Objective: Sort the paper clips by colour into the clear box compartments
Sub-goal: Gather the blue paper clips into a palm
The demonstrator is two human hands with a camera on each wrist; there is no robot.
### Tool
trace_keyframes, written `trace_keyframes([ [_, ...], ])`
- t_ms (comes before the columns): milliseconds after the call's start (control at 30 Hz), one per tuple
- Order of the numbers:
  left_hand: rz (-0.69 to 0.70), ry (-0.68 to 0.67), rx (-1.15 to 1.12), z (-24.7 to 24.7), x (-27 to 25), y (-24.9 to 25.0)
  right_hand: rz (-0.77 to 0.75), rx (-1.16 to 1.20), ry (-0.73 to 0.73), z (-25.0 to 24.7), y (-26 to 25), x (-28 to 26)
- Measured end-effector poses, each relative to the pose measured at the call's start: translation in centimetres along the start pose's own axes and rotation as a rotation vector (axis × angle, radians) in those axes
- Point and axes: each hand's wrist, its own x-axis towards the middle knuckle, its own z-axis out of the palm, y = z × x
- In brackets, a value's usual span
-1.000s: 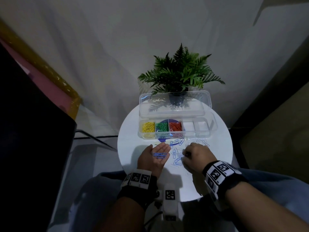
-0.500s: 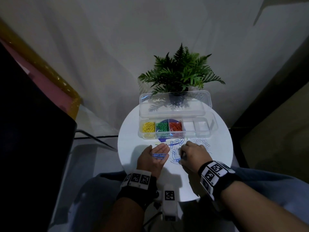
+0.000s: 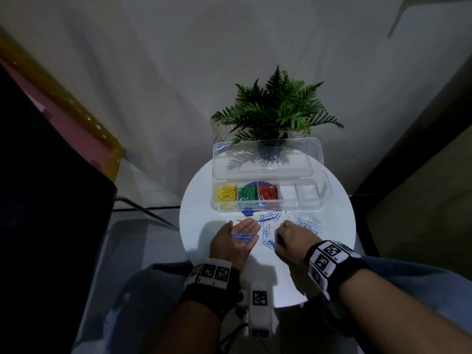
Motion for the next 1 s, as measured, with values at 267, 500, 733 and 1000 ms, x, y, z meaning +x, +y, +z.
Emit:
trace_keyframes([
  [267,-0.002,0.017,-0.012,-0.2,0.4,-0.1,0.029,0.346,0.174,-1.3,0.8,-0.8],
  [500,0.015,0.023,-0.057,0.0,0.5,-1.4,-0.186,0.437,0.157,-3.8,-3.2,-0.8],
  [733,-0.031,-0.045,-0.098,-0.9,1.1,-1.2,-0.261,0.421,0.187,-3.7,-5.0,-0.3],
  [1000,-0.020,0.020,-0.099,-0.6,0.4,0.1,-0.076,0.429,0.398,-4.1,-2.0,0.2],
])
